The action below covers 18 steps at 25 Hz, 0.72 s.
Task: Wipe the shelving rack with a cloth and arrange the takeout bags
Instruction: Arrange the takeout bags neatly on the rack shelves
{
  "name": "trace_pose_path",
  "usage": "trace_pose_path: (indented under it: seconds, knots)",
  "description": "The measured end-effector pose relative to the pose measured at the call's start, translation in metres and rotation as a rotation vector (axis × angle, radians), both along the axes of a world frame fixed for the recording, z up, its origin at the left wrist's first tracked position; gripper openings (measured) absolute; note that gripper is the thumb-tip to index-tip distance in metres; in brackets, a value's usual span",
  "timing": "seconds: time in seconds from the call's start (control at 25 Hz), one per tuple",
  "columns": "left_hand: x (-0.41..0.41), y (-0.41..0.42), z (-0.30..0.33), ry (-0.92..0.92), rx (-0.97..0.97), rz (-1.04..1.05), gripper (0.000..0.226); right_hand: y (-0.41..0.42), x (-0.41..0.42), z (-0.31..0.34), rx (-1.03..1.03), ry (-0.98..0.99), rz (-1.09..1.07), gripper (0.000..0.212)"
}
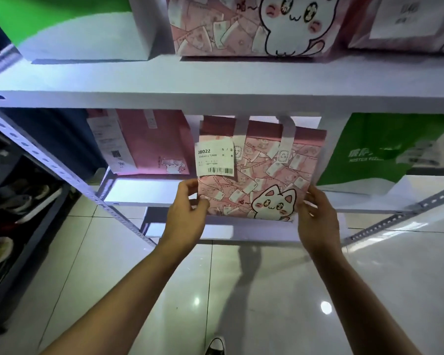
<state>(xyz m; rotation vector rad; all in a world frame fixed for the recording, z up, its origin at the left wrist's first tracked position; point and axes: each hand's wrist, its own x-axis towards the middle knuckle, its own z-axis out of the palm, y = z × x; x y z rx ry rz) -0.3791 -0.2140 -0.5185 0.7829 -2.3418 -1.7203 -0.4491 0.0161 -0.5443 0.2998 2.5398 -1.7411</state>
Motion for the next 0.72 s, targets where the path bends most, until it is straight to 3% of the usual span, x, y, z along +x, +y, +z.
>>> trace_pose_path:
  seconds: [0.32,0.56,0.72]
  knots:
    - [-0.034,-0.022,-0.048,-0.031,0.094,-0.027,0.039,-0.031,-0.032,-0.021,0.144,0.030,0.106,0.049]
    - [-0.069,-0.038,-0.068,-0.034,0.114,-0.094,0.054,-0.047,-0.073,-0.027,0.219,-0.009,0.037,0.061]
    - [-0.088,-0.044,-0.068,-0.061,0.099,-0.085,0.041,-0.053,-0.089,-0.030,0.205,0.016,0.015,0.060]
